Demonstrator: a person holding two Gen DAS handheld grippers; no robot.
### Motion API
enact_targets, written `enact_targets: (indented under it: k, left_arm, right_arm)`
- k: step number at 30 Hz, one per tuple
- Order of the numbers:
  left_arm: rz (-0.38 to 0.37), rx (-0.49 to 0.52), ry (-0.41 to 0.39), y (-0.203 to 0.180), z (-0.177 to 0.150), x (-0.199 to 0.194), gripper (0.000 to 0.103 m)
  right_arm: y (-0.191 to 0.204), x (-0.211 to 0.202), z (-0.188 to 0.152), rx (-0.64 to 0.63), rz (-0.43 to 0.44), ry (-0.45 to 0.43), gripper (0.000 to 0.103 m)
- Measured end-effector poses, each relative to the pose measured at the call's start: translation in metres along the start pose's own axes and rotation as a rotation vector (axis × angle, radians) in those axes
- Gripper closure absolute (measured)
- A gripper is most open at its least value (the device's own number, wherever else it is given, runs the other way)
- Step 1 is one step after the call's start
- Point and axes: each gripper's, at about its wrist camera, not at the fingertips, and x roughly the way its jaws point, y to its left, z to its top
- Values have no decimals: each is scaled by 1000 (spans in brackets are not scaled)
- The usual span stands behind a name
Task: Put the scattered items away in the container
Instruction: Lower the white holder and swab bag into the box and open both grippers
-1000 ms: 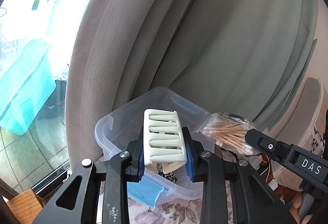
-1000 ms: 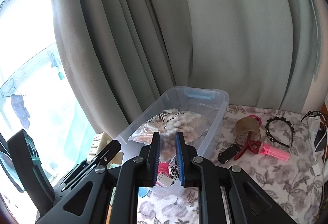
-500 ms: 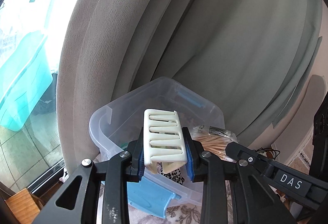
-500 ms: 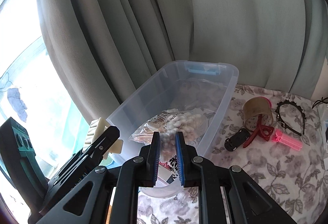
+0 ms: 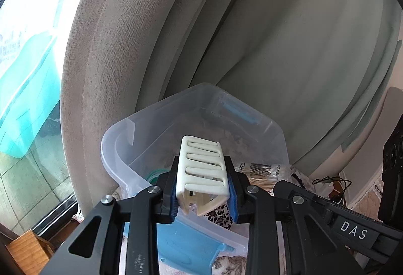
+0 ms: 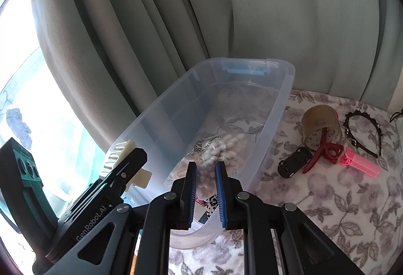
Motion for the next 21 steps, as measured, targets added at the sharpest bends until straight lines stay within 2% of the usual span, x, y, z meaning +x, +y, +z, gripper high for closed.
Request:
enact_targets:
  k: [18,21]
  left_arm:
    - [13,14,10,4,6,3,72]
    - [1,16,17,5,7,3,67]
  right_arm:
    - [-5,9,-1,11,9,23,87]
    - [-4,9,0,11,6,27,87]
